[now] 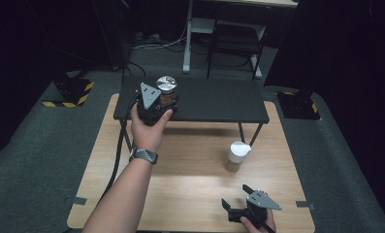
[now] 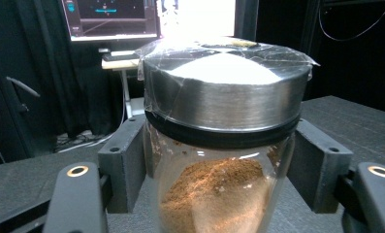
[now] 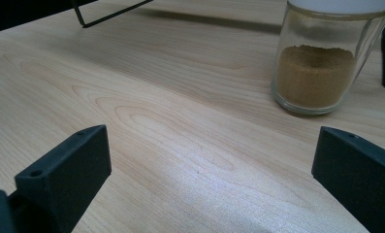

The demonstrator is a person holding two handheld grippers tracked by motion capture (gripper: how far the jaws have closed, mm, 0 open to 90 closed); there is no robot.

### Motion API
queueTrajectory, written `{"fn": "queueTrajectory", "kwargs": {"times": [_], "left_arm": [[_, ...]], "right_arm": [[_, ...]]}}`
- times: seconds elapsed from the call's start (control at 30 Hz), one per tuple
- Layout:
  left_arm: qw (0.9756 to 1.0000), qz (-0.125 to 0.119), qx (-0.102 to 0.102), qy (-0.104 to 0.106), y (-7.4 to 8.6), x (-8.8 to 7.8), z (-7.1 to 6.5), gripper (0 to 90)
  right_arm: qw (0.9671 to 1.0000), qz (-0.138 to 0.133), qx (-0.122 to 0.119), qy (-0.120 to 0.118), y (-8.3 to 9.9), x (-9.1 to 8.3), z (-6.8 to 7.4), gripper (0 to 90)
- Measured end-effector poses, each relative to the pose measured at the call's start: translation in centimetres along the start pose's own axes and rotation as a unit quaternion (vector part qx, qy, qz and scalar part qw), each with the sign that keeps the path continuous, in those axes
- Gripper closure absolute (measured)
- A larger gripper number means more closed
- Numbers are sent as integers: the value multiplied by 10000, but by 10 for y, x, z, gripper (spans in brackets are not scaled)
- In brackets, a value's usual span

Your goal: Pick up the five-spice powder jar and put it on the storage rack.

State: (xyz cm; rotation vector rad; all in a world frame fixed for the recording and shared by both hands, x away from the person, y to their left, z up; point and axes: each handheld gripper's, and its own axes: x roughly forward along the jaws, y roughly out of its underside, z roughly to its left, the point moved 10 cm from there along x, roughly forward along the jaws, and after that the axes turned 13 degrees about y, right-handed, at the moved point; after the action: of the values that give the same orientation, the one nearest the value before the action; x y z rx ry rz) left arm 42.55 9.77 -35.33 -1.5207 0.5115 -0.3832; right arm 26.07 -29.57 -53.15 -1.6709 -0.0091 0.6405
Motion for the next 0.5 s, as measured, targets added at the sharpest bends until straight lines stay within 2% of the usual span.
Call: {"fn": "queueTrajectory", "kwargs": {"times": [0.17,0.5], "left_arm": [[10000,-6,-58,-33,2,6,4,313],[10000,-55,-26,-60,4,13,5,313]], "right_arm": [[10000,-8,22,-2,0,0,0,1],[10000,4,-5,-5,0,0,0,1]]}}
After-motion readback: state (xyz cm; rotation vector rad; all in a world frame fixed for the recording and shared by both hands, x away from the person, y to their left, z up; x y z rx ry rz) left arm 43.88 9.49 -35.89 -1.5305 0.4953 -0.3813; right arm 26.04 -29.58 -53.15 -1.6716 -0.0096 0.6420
